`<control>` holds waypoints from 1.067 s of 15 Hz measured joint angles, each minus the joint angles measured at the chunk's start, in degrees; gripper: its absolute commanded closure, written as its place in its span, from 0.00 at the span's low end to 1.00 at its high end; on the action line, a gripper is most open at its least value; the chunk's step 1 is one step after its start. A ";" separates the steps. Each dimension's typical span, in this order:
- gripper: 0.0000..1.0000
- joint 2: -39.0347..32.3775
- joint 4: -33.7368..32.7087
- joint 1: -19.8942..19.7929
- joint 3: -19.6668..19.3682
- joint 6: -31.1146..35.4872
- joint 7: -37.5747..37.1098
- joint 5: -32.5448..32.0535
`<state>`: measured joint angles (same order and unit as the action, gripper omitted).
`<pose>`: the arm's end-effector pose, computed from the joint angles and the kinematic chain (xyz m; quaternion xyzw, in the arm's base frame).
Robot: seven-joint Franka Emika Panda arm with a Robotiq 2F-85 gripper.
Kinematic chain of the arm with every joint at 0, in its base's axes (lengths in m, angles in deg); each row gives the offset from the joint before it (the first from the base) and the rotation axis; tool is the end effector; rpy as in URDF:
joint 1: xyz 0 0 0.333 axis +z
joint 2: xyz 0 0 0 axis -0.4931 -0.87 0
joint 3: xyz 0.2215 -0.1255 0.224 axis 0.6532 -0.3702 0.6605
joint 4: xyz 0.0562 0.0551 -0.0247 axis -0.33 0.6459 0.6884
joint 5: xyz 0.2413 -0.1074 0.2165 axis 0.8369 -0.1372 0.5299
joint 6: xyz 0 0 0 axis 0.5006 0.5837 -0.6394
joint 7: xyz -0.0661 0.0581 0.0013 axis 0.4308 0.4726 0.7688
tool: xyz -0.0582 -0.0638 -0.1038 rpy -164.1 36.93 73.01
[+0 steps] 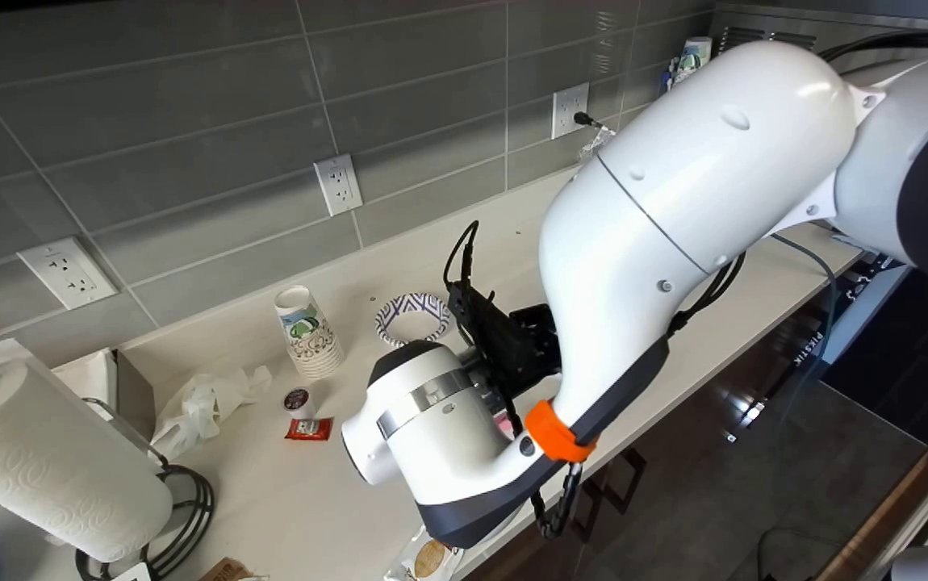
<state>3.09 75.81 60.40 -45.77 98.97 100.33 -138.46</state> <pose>0.4481 0.2800 0.2513 0.4766 0.5217 -0.4984 0.5022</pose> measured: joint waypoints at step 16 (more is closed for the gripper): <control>0.87 -1.33 -1.64 12.72 -10.02 -5.90 17.87 -7.60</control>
<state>1.76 74.18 73.12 -55.79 93.08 118.20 -146.07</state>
